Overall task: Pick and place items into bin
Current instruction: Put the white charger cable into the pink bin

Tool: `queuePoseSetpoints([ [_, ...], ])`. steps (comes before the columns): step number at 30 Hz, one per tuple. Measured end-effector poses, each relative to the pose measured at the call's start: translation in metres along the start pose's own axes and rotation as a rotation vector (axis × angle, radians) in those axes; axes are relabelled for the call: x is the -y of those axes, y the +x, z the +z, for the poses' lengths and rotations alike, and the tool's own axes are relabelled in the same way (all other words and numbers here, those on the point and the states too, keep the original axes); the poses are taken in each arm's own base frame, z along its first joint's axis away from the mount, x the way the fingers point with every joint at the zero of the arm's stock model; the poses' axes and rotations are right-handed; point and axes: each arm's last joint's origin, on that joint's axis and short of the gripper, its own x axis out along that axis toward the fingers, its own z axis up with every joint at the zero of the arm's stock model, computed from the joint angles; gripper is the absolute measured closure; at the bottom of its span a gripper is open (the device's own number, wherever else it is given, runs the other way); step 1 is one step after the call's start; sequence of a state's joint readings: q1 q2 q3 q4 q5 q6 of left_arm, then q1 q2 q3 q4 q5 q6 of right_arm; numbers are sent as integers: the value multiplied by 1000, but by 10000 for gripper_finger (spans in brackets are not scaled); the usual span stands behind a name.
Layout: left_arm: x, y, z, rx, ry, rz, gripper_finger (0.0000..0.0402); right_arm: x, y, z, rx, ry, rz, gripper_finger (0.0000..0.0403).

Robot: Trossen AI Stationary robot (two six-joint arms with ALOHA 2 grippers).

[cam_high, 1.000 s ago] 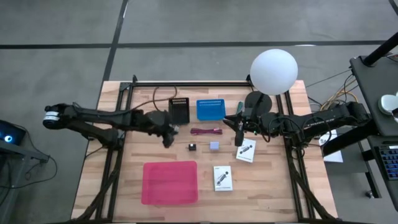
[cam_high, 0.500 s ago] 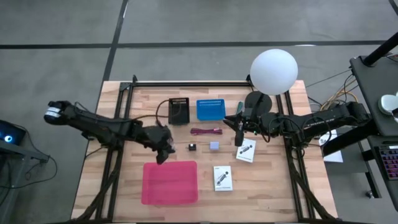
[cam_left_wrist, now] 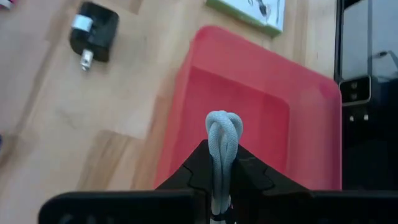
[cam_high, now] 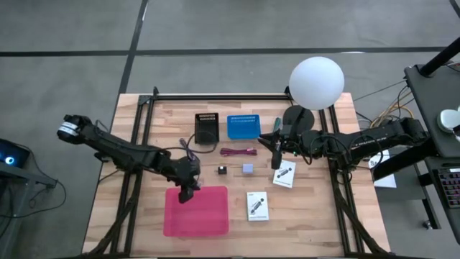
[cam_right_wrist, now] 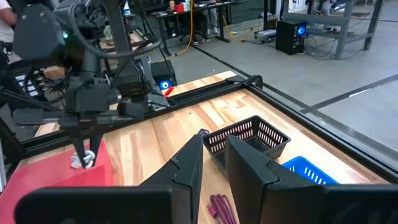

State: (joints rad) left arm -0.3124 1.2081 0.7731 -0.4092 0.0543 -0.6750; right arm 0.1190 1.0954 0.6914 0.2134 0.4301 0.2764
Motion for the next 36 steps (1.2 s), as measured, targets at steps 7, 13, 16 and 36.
queuePoseSetpoints([
  [7,3,8,-10,-93,24,4,388,1,0,-4,-10,-4,-3,343],
  [13,4,8,-12,-107,28,11,388,3,0,-10,-27,-9,-7,342],
  [16,4,8,-13,-110,35,10,388,3,0,-12,-31,-11,-9,342],
  [36,3,21,-28,-205,194,46,388,4,0,-13,-33,-12,-9,346],
])
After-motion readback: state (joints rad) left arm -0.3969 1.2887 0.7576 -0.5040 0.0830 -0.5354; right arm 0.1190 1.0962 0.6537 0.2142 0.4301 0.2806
